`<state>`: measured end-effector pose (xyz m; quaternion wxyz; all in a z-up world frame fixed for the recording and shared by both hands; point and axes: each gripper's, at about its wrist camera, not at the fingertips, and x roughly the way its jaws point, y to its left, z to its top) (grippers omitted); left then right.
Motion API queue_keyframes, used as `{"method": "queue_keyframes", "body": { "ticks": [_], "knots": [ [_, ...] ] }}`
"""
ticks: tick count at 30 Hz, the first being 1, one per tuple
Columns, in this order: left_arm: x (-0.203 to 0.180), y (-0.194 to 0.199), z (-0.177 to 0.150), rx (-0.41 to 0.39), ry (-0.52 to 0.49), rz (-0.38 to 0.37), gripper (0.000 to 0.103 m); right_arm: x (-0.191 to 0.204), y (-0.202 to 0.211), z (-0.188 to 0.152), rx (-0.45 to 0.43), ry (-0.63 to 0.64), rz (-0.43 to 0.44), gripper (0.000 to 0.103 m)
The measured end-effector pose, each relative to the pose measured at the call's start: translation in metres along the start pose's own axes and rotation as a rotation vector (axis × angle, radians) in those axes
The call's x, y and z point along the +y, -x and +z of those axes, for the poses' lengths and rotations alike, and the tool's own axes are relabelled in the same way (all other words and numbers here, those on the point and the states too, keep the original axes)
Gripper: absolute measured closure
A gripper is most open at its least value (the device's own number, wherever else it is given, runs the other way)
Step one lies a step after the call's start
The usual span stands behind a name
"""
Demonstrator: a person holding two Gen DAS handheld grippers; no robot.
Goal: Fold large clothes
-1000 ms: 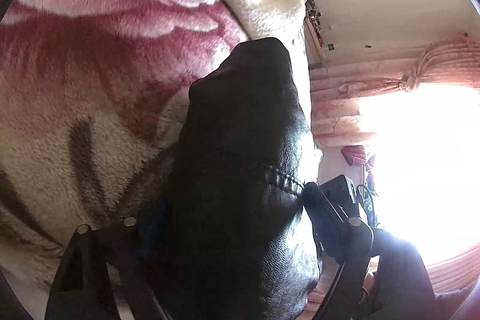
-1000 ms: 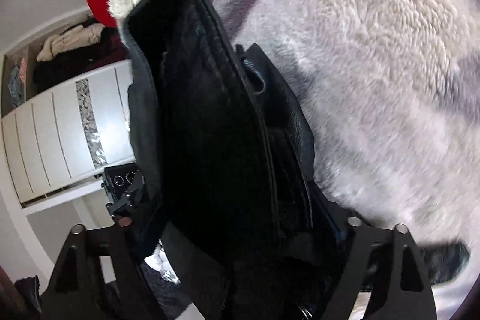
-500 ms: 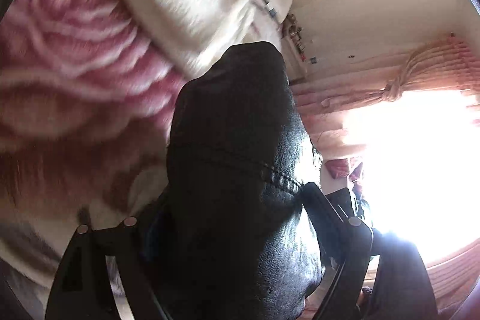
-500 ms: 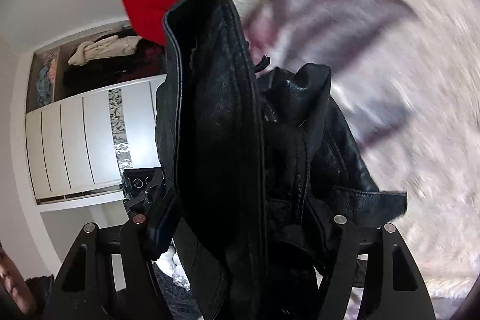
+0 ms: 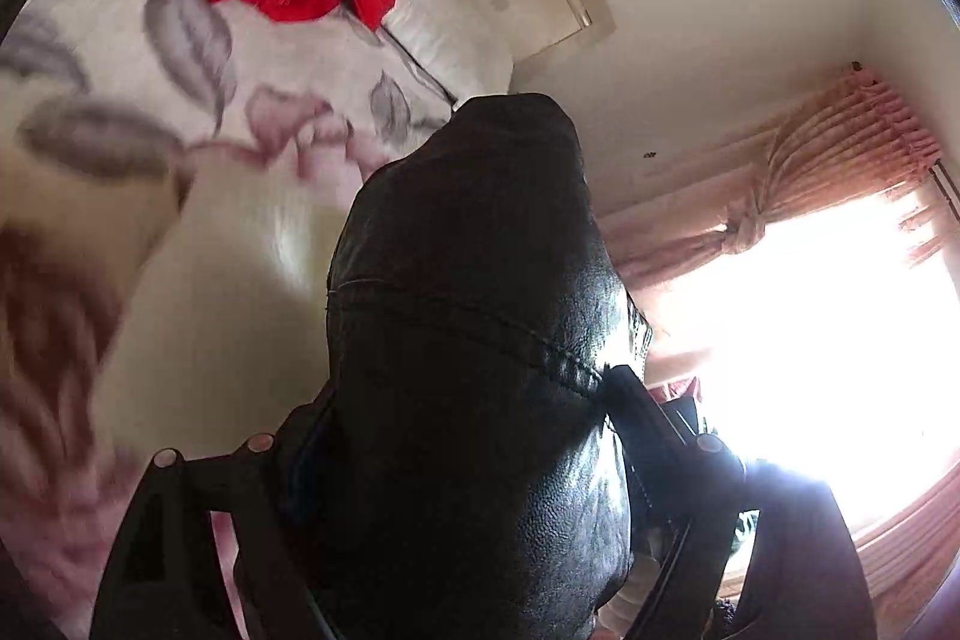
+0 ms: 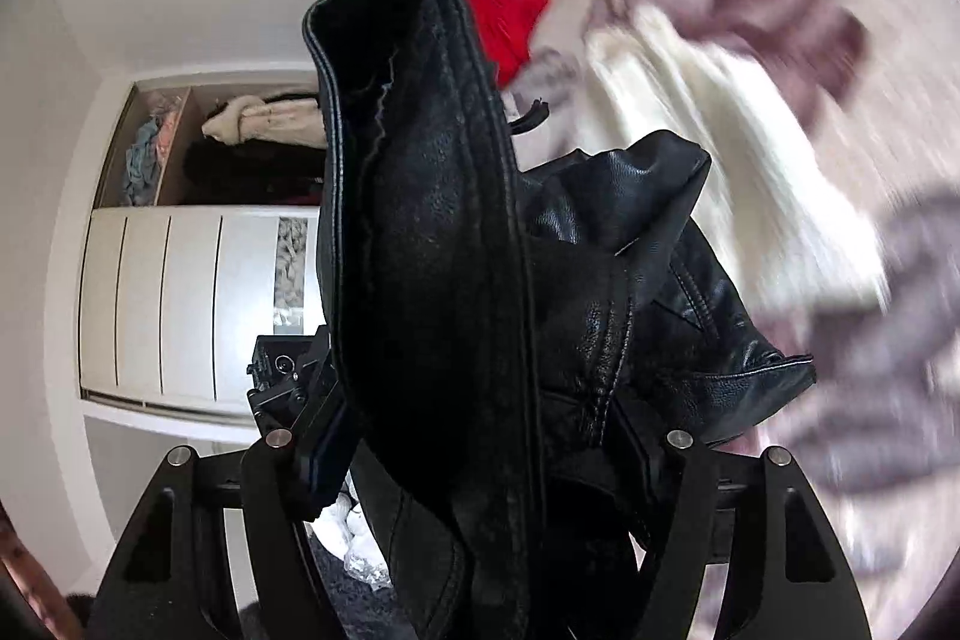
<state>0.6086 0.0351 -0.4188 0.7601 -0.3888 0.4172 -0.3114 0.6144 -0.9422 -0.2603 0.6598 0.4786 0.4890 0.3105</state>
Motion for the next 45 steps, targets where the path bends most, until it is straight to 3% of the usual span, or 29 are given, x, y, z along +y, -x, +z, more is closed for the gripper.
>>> {"method": "queue_keyframes", "body": {
  "ticks": [4,7,10,14,16,20,23,24,27,28,29,31,33,37,45],
  "knots": [
    [0.074,-0.045,0.026,0.053,0.045,0.066,0.022,-0.029,-0.061,0.068,0.015,-0.020,-0.058,0.030],
    [0.128,-0.061,0.013,0.082,0.092,0.121,0.022,-0.070,-0.099,0.086,0.045,-0.046,-0.176,0.031],
    [0.142,-0.059,0.001,0.056,0.034,0.116,0.019,-0.092,-0.125,0.091,0.072,-0.045,-0.247,0.034],
    [0.133,-0.049,0.002,0.074,0.043,0.142,0.018,-0.098,-0.134,0.092,0.074,-0.056,-0.249,0.034],
    [0.118,-0.048,0.012,0.098,0.020,0.200,0.018,-0.088,-0.133,0.095,0.079,-0.066,-0.282,0.026],
    [0.082,-0.043,0.021,0.108,-0.079,0.399,0.019,-0.036,-0.124,0.090,0.049,0.046,-0.537,0.021],
    [0.059,-0.028,0.018,0.032,-0.147,0.517,0.020,-0.008,-0.117,0.080,-0.003,0.093,-0.699,0.018],
    [0.053,-0.023,0.017,0.006,-0.164,0.551,0.020,0.003,-0.113,0.075,-0.038,0.115,-0.781,0.018],
    [0.026,-0.015,0.005,-0.033,-0.275,0.714,0.015,0.024,-0.109,0.049,-0.109,0.201,-0.979,0.000],
    [0.019,-0.012,-0.002,-0.042,-0.308,0.749,0.011,0.028,-0.105,0.038,-0.141,0.234,-1.049,0.000],
    [0.010,-0.006,-0.012,-0.050,-0.338,0.783,0.000,0.031,-0.098,0.027,-0.169,0.259,-1.095,0.000],
    [-0.005,0.007,-0.031,-0.062,-0.383,0.831,0.000,0.045,-0.091,0.000,-0.234,0.309,-1.219,0.000],
    [-0.018,0.022,-0.048,-0.071,-0.399,0.862,0.000,0.059,-0.083,-0.022,-0.266,0.325,-1.271,0.000],
    [-0.046,0.055,-0.080,-0.079,-0.410,0.892,0.000,0.092,-0.058,-0.074,-0.292,0.327,-1.296,0.000],
    [-0.141,0.138,-0.141,-0.129,-0.430,0.887,0.000,0.192,-0.004,-0.183,-0.376,0.394,-1.287,0.000]
  ]
}}
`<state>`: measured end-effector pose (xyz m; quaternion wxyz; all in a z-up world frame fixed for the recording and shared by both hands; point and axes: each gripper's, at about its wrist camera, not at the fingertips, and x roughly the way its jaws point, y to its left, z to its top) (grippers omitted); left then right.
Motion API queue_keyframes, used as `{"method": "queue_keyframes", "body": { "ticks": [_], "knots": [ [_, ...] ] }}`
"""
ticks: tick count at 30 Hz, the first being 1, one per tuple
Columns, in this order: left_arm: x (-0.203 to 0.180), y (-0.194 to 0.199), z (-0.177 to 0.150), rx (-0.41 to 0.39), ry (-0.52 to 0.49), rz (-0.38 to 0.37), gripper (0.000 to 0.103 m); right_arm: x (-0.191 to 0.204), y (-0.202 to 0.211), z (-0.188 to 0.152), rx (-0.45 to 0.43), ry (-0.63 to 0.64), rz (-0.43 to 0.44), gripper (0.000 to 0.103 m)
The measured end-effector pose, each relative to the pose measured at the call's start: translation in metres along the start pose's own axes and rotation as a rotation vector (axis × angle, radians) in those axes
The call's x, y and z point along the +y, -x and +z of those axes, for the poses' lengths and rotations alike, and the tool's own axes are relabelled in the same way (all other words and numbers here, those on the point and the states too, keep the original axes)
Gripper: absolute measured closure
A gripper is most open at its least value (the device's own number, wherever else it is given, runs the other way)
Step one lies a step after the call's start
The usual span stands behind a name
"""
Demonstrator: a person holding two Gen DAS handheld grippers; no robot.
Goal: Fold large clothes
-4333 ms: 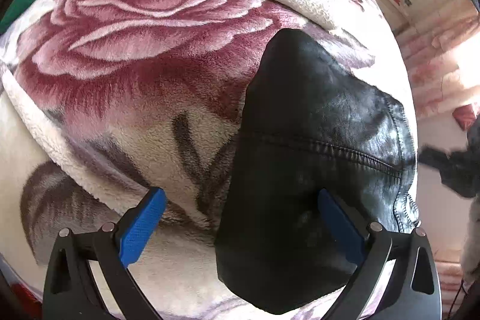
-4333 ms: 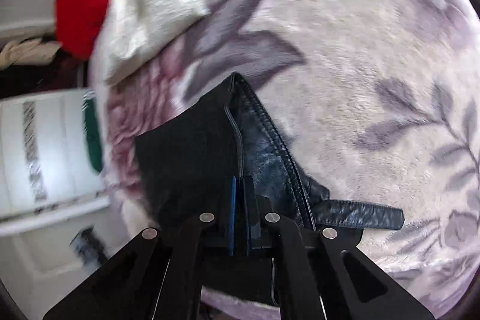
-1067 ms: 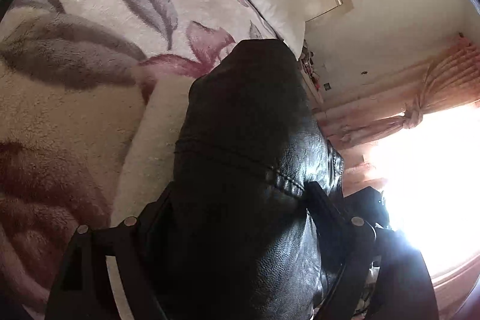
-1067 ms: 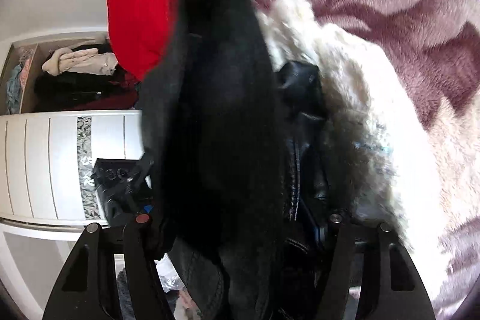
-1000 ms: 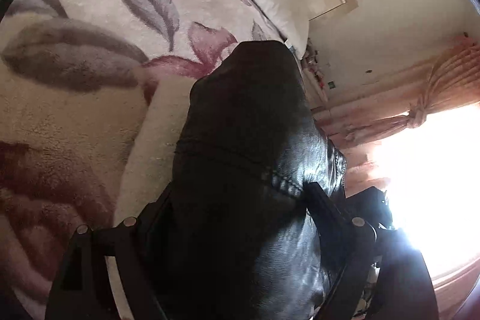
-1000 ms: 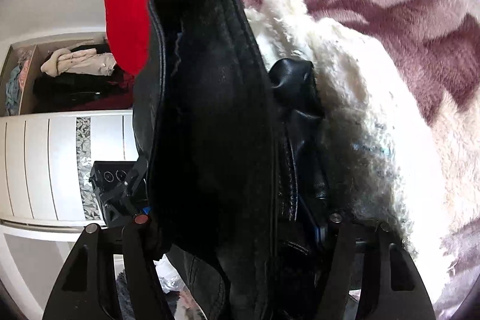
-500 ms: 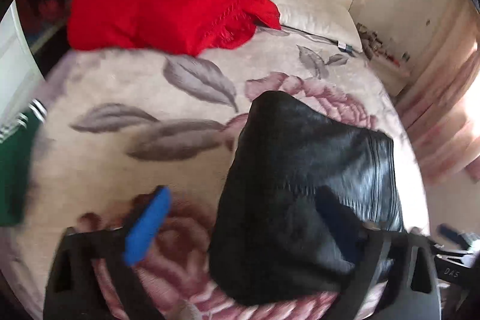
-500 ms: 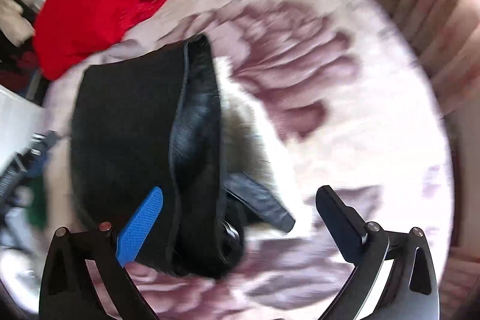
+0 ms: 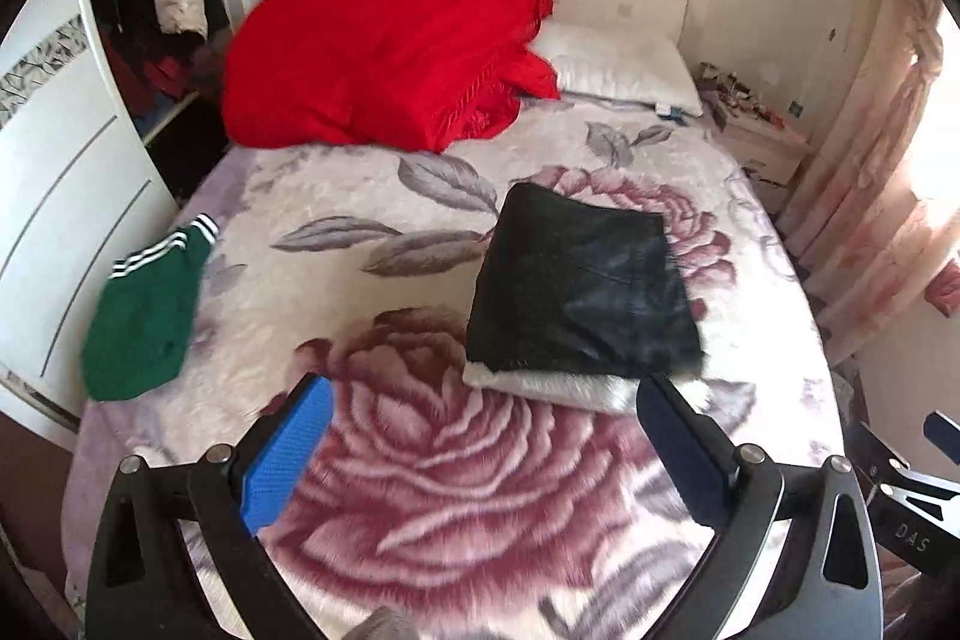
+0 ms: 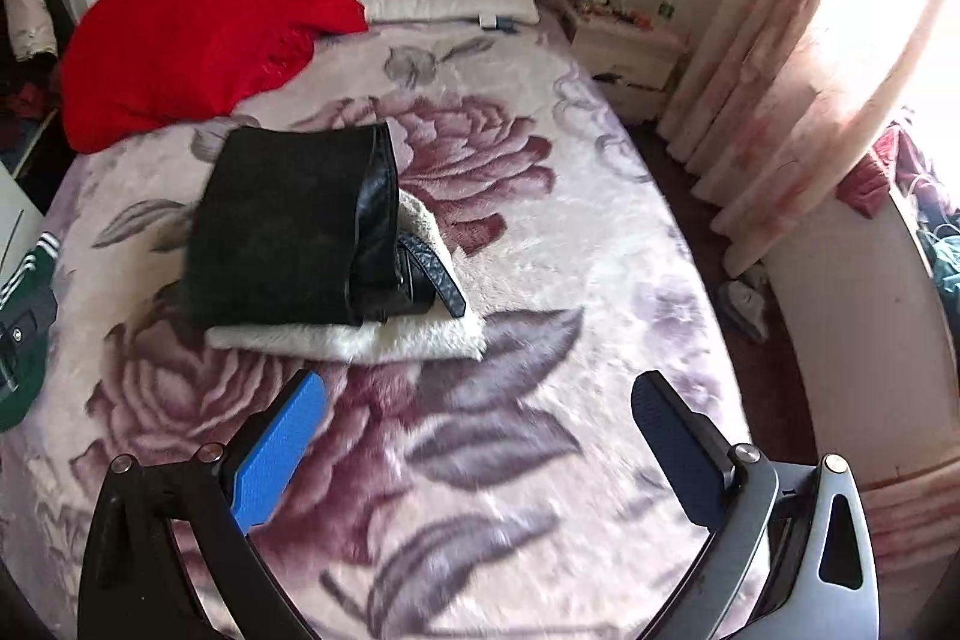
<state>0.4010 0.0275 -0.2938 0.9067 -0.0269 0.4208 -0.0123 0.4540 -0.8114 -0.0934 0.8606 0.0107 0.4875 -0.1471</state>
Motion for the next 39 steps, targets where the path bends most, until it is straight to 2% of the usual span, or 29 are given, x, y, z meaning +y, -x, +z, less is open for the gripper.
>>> {"method": "queue_keyframes", "body": {
  "ticks": [11,13,16,21,28,39],
  "knots": [
    [-0.019,0.194,-0.033,-0.110,-0.019,0.013,0.000,-0.047,0.231,-0.050,-0.212,0.058,0.030,0.000],
    [-0.021,0.220,-0.039,-0.121,-0.014,0.023,0.000,-0.055,0.262,-0.061,-0.242,0.072,0.026,0.000],
    [-0.024,0.259,-0.051,-0.145,-0.002,0.039,0.000,-0.072,0.309,-0.078,-0.271,0.065,0.065,0.000],
    [-0.028,0.300,-0.064,-0.153,0.016,0.039,0.000,-0.097,0.364,-0.103,-0.308,0.058,0.097,0.000],
    [-0.039,0.337,-0.072,-0.198,0.010,0.070,0.000,-0.121,0.427,-0.127,-0.363,0.066,0.138,0.000],
    [-0.046,0.366,-0.087,-0.259,0.029,0.091,0.000,-0.136,0.466,-0.136,-0.403,0.071,0.163,0.000]
  ]
}}
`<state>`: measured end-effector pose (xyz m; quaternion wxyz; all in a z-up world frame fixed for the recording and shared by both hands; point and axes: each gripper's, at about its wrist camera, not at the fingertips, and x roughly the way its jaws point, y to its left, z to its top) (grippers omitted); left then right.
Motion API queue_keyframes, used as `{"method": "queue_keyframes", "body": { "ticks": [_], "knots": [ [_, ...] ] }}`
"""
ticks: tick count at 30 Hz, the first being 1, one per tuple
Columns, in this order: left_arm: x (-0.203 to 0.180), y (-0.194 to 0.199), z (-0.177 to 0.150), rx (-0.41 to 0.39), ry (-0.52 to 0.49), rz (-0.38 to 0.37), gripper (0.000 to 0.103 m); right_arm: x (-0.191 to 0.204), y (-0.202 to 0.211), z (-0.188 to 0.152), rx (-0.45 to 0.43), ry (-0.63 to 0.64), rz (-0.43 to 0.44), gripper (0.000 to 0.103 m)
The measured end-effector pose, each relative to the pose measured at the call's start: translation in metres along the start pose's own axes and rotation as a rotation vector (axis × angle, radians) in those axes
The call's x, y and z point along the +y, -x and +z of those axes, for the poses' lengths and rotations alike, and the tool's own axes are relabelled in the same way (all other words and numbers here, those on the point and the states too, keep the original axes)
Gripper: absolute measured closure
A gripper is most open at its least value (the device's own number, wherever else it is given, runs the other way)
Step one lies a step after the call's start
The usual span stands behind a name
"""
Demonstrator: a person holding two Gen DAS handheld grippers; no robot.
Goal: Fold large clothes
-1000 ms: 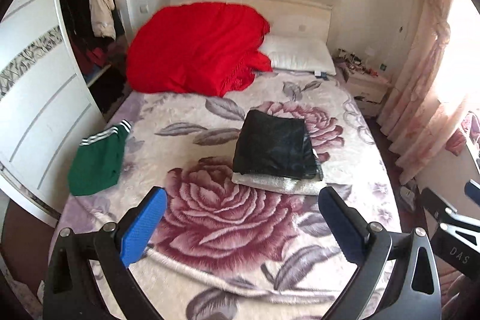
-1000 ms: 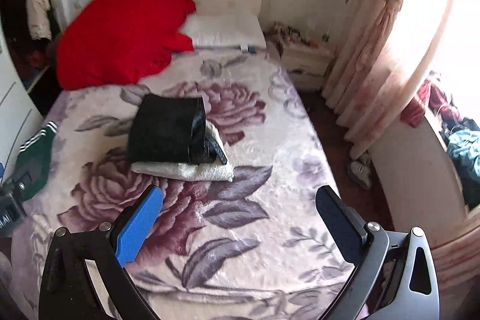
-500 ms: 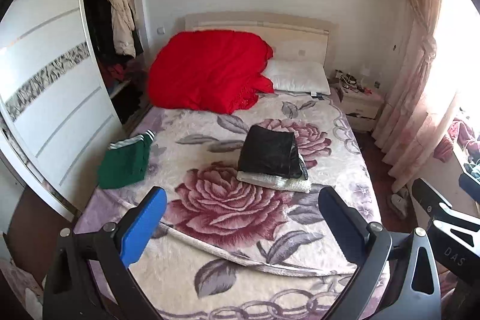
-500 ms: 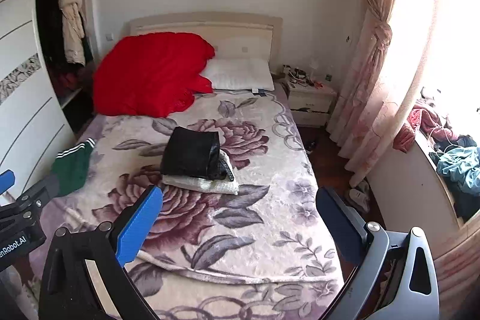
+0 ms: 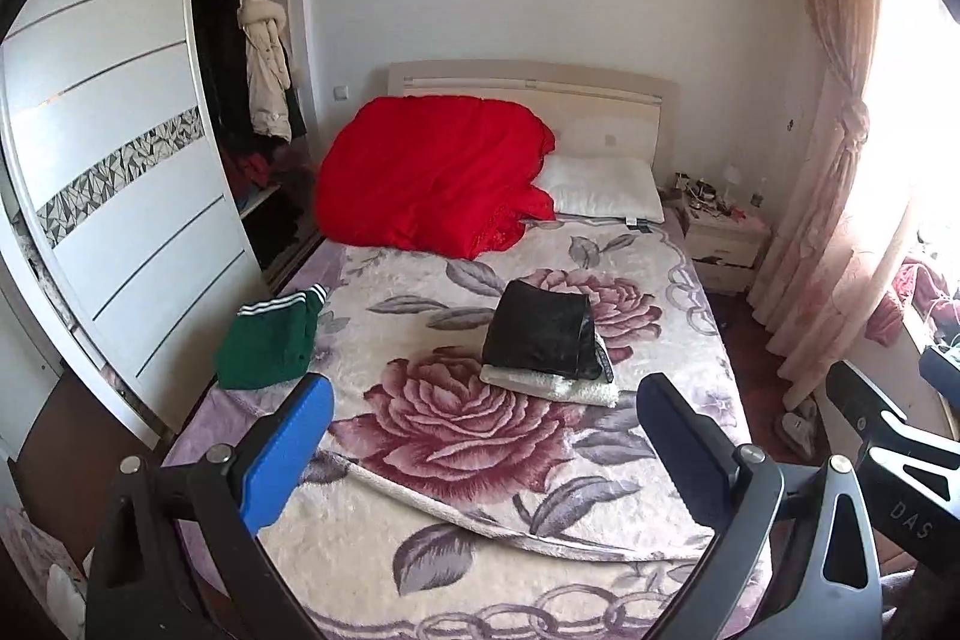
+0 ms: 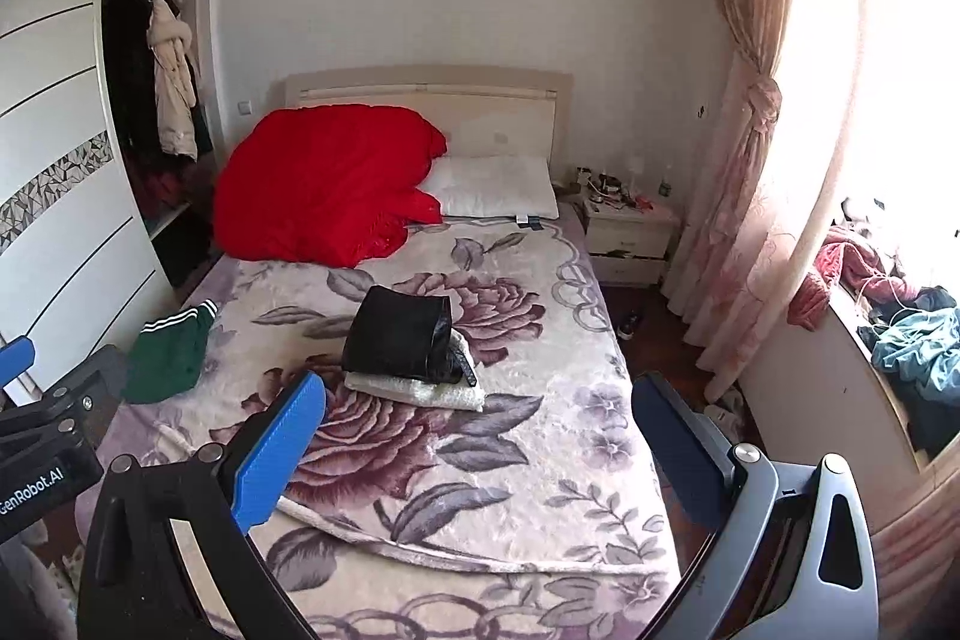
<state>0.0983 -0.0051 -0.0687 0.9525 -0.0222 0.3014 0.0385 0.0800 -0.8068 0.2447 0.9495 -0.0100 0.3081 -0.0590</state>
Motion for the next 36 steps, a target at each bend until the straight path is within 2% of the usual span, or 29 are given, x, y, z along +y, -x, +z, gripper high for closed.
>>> {"method": "queue_keyframes", "body": {
  "ticks": [18,36],
  "knots": [
    [-0.001,0.018,-0.007,-0.019,-0.001,0.022,0.000,0.009,0.019,0.001,0.003,0.028,0.056,0.000],
    [0.001,0.024,-0.004,-0.037,0.005,0.038,0.000,0.009,0.023,-0.002,-0.010,0.020,0.058,0.000]
  ]
}}
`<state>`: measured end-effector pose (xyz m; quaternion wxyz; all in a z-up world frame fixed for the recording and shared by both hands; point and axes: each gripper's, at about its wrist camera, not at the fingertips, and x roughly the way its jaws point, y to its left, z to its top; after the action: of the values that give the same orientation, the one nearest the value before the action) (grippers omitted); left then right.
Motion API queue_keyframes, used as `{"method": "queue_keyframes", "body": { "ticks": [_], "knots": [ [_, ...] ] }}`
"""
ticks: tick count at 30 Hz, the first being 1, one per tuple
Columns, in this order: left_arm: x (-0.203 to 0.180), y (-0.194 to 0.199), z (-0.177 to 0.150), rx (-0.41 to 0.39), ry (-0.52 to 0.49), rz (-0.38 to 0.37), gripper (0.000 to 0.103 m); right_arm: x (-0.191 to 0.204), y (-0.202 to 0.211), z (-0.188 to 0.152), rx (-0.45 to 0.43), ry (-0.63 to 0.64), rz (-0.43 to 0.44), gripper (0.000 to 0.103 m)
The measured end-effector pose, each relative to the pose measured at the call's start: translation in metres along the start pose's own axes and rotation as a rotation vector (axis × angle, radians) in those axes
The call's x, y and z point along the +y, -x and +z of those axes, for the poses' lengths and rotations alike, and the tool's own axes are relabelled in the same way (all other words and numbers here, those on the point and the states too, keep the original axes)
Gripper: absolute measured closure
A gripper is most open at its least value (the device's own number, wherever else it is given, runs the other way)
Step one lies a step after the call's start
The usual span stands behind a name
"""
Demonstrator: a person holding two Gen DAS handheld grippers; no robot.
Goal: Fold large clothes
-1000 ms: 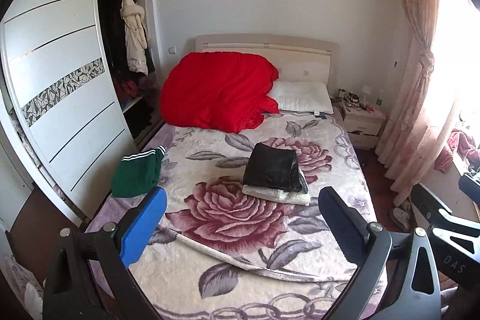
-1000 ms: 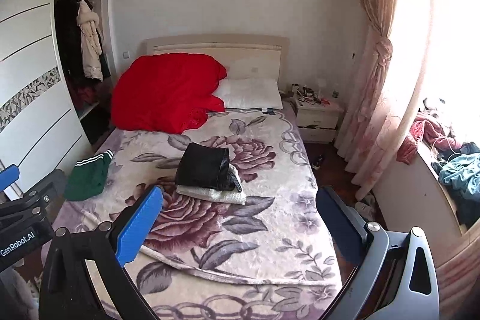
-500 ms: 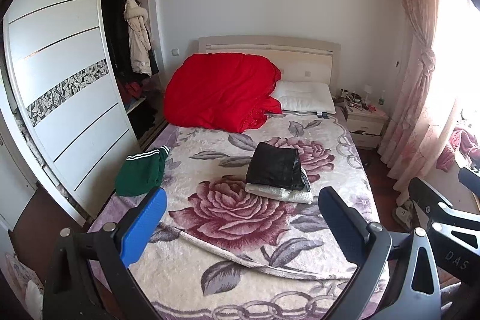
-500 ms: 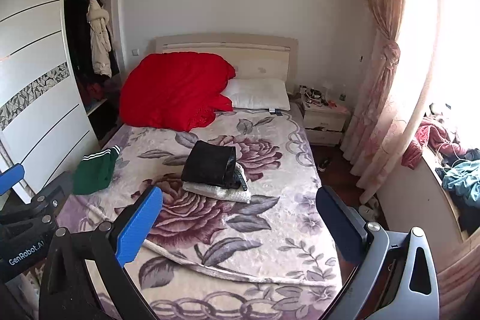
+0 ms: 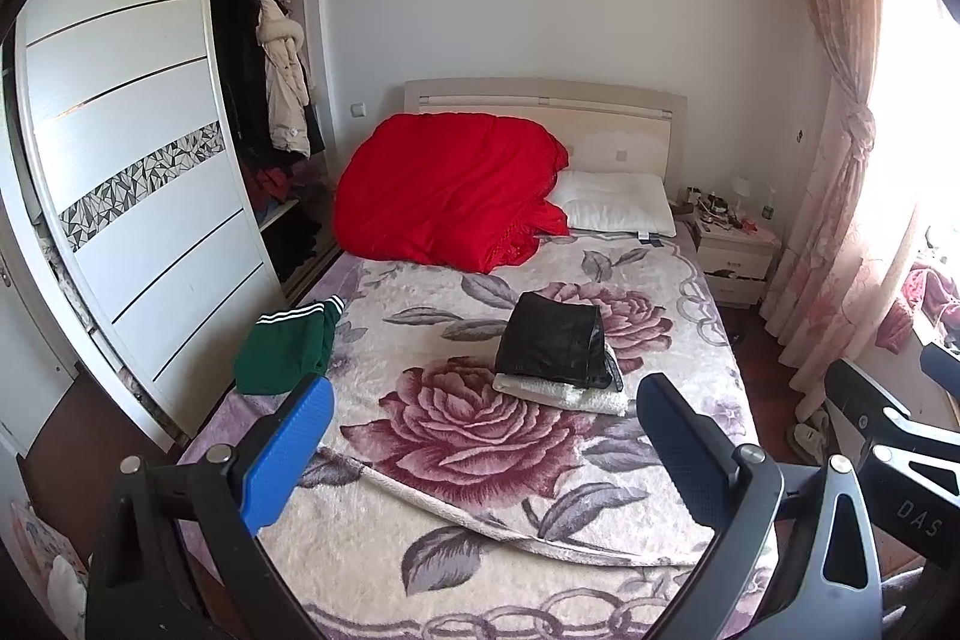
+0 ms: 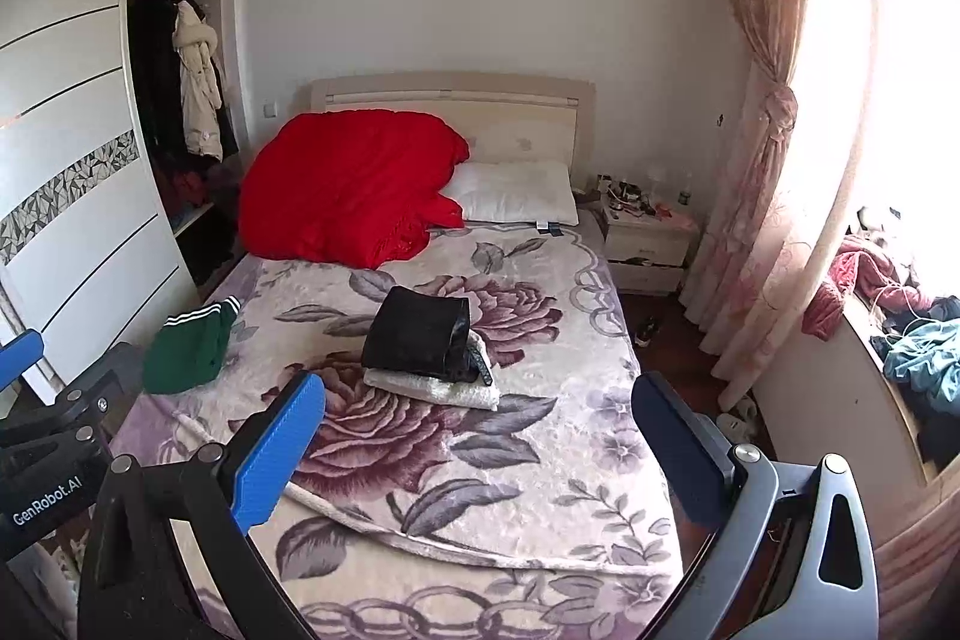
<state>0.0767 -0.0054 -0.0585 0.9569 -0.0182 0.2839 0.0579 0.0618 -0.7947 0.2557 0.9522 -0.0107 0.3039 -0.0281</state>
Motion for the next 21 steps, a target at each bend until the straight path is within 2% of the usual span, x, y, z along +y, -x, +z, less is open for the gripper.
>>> {"method": "queue_keyframes", "body": {
  "ticks": [21],
  "knots": [
    [-0.0046,-0.0009,0.0010,-0.003,0.001,0.016,0.000,-0.0058,0.0018,-0.0037,-0.006,-0.006,-0.001,0.000]
  ]
}}
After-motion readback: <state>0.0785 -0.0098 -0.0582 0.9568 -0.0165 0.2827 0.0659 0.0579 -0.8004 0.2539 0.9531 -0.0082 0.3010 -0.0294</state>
